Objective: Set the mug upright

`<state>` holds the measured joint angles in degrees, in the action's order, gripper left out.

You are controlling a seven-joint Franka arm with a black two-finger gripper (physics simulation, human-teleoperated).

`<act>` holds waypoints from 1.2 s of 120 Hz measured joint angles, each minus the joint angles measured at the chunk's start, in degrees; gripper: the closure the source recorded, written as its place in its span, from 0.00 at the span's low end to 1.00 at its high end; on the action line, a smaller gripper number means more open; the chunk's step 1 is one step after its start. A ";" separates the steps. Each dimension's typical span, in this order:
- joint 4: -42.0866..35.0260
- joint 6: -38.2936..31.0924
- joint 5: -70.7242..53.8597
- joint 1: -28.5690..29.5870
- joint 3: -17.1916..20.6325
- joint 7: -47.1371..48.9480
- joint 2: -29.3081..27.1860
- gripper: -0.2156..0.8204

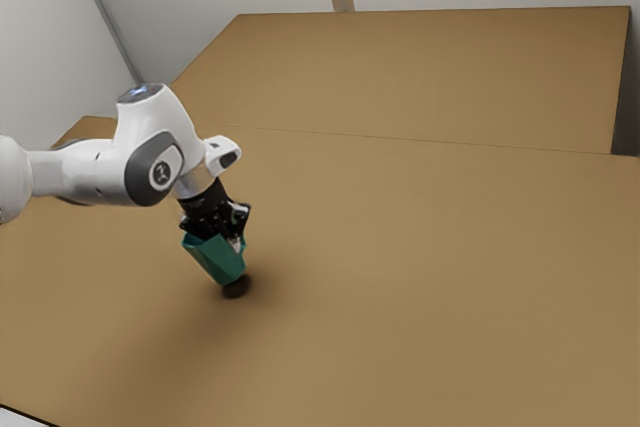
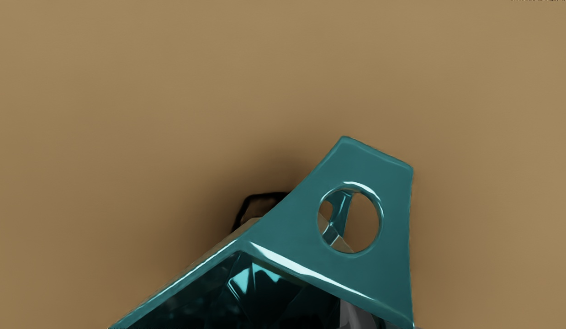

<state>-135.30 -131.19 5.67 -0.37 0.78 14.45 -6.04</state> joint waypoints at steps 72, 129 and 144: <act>0.00 -3.41 0.43 0.20 0.32 8.54 4.15 0.51; 3.74 2.06 0.52 -0.74 1.73 10.28 -3.18 0.24; 7.88 4.77 -1.83 -0.91 1.54 9.62 -3.36 0.23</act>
<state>-127.42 -126.42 3.85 -1.28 2.32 24.06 -9.40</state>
